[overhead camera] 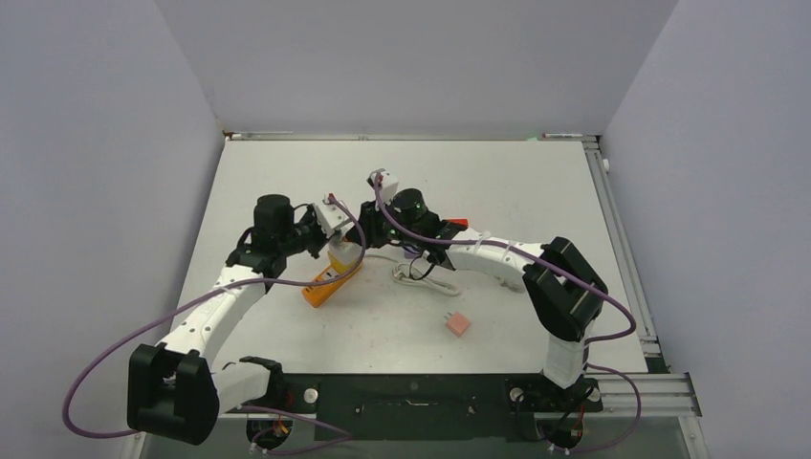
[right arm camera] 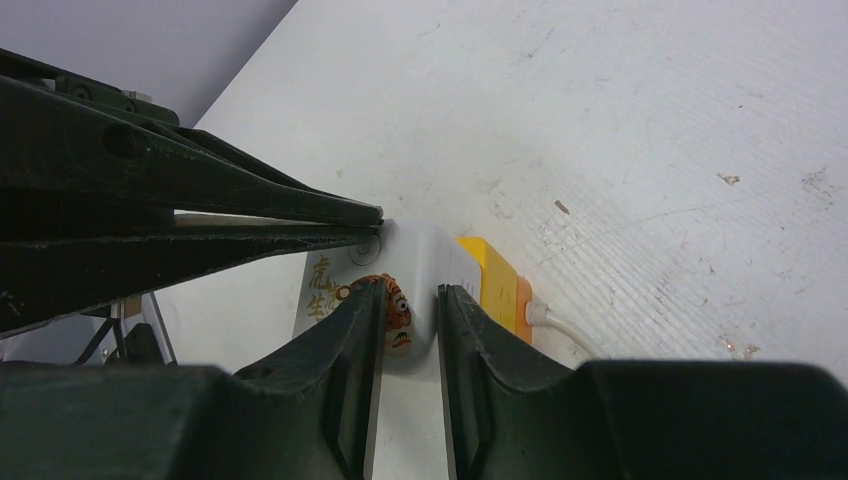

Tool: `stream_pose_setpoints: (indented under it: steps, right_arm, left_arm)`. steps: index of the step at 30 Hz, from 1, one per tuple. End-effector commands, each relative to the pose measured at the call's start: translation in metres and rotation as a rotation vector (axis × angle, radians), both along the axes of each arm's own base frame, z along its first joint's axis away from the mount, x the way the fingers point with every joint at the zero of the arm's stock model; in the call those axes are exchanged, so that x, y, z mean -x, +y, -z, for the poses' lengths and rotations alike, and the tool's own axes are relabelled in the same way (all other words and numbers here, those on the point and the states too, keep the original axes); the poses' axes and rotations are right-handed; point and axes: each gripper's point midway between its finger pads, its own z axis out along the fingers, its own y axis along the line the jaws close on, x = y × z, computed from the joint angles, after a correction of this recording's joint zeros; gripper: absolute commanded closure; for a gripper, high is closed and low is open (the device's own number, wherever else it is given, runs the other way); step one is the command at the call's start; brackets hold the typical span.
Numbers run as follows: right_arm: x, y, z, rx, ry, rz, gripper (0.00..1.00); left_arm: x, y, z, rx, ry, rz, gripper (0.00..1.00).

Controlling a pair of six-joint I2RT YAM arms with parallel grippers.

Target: Insert the plug

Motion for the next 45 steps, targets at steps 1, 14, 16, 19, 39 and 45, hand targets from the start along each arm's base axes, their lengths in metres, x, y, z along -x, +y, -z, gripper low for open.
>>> stream_pose_setpoints:
  steps: [1, 14, 16, 19, 39, 45]
  right_arm:
    - [0.04, -0.042, 0.111, 0.309, 0.186, -0.011, 0.77]
    - [0.048, -0.031, 0.099, 0.334, 0.165, -0.043, 0.77]
    - [0.049, -0.032, 0.1, 0.355, 0.164, -0.027, 0.77]
    - [0.05, -0.037, 0.1, 0.396, 0.146, 0.007, 0.77]
    - [0.066, -0.057, 0.126, 0.487, 0.156, 0.032, 0.76]
    - [0.048, -0.032, 0.088, 0.41, 0.119, 0.032, 0.49]
  left_arm:
    - [0.085, 0.04, 0.114, -0.246, 0.45, -0.036, 0.99]
    - [0.106, 0.056, 0.133, -0.367, 0.443, 0.039, 1.0]
    - [0.109, 0.059, 0.135, -0.385, 0.441, 0.049, 1.0]
    - [0.114, 0.063, 0.139, -0.409, 0.442, 0.065, 1.0]
    - [0.129, 0.065, 0.155, -0.505, 0.397, 0.109, 1.0]
    - [0.105, 0.053, 0.125, -0.426, 0.372, 0.016, 0.69]
